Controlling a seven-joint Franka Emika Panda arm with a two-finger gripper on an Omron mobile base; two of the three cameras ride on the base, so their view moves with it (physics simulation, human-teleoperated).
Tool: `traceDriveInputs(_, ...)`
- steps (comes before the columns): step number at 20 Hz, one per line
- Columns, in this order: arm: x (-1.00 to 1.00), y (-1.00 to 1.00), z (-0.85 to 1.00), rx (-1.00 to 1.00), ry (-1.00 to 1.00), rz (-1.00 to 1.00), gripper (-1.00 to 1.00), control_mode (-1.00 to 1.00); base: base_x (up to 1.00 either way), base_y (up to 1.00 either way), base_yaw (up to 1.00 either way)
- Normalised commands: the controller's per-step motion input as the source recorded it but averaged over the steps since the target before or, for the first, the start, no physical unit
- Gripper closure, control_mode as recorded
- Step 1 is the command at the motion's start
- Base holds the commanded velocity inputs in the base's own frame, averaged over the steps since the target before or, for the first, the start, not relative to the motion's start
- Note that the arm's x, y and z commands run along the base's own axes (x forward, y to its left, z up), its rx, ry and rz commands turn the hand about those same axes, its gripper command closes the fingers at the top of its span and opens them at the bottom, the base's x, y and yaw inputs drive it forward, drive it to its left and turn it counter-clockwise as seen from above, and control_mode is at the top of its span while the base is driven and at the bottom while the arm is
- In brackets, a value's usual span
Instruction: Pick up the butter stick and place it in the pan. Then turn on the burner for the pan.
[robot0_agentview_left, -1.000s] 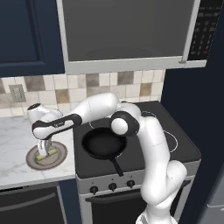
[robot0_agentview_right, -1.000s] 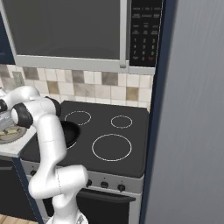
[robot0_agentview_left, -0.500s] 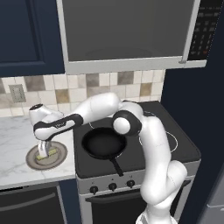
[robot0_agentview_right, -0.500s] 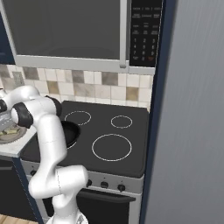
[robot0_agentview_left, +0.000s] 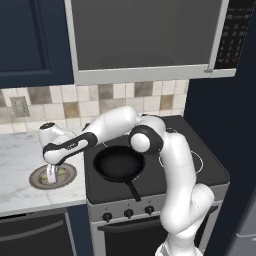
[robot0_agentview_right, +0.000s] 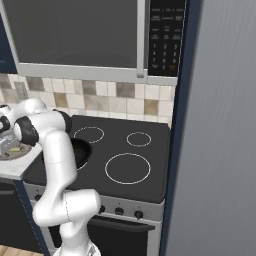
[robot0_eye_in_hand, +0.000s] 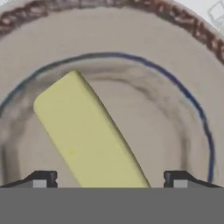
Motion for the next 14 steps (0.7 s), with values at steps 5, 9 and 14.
traceDriveInputs(5, 0.0, 0.0, -0.35, 0.0, 0.0, 0.0, -1.0, -1.0, 0.0, 0.0, 0.0)
traceDriveInputs(9, 0.0, 0.0, -0.22, 0.0, 0.0, 0.0, -1.0, -1.0, 0.0, 0.0, 0.0)
traceDriveInputs(14, 0.0, 0.0, -0.05, 0.0, 0.0, 0.0, 1.0, -1.0, 0.0, 0.0, 0.0)
